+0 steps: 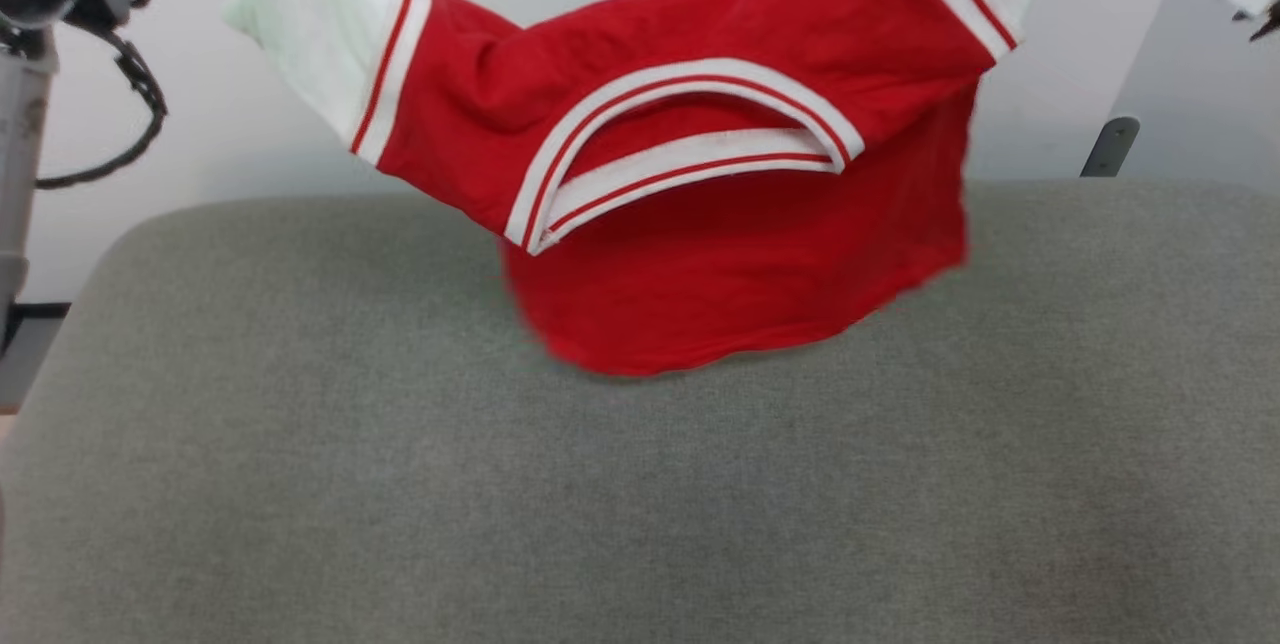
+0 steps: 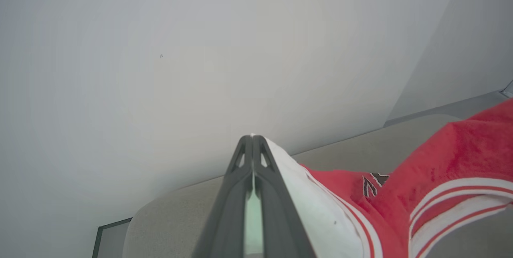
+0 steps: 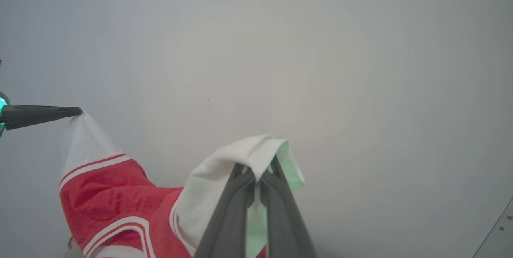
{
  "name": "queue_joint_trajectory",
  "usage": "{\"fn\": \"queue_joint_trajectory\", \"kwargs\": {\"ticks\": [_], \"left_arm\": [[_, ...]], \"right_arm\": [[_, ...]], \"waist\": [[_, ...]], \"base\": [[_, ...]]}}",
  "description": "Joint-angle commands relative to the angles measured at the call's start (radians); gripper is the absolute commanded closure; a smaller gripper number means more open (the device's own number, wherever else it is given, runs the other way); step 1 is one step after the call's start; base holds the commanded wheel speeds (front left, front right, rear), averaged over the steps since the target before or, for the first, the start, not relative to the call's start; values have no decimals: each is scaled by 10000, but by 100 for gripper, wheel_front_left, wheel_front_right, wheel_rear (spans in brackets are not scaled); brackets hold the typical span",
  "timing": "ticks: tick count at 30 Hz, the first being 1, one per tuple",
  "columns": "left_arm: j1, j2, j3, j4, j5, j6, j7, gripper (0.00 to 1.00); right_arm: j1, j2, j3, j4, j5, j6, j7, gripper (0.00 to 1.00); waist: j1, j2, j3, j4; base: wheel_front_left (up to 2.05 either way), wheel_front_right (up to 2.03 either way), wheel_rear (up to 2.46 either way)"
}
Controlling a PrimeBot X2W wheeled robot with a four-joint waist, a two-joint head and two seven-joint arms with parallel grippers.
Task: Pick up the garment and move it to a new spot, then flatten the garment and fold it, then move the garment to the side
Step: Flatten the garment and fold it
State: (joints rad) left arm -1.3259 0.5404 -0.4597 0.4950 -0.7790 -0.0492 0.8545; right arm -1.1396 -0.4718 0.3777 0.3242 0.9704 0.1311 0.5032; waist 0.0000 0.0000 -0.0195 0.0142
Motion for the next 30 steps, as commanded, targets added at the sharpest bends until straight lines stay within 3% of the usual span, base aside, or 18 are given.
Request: {"fn": "queue_joint_trajectory", "kwargs": {"ticks": [1,6,9,16,21,26,30], "left_arm": [[-63,26,-36,7,32,-29,49,100],[-470,71,-81,-191,209,58,31,100],[-864,19,-163,-224,609,42,-529,100],[-2579,-746,-252,706,1805,-28,-3496,100],[-4186,-1319,-238,1561,2590,-116,-6111,100],[-4992,-1717,-115,2454,2658,-327,-7933,100],[-4692,-1911,-113,3315,2418,-504,-8552,100]], "right_arm": [[-104,35,-44,135,87,-7,36,100],[-692,-89,-106,514,-249,-7,-16,100],[-1257,18,-178,1027,-962,-7,-750,100],[-3268,518,9,3024,-3990,-7,-4392,100],[-4920,756,-529,4536,-5933,-8,-7029,100],[-5697,1063,-1008,5081,-7334,-7,-7658,100],[-5176,1222,-1134,5454,-7297,-8,-7675,100]], "waist": [[0,0,109,39],[0,0,1007,127],[0,0,1849,124],[0,0,4137,225],[0,0,5634,452],[0,0,6847,714],[0,0,7267,855]], "base": [[0,0,0],[0,0,0],[0,0,0],[0,0,0],[0,0,0],[0,0,0],[0,0,0]]}}
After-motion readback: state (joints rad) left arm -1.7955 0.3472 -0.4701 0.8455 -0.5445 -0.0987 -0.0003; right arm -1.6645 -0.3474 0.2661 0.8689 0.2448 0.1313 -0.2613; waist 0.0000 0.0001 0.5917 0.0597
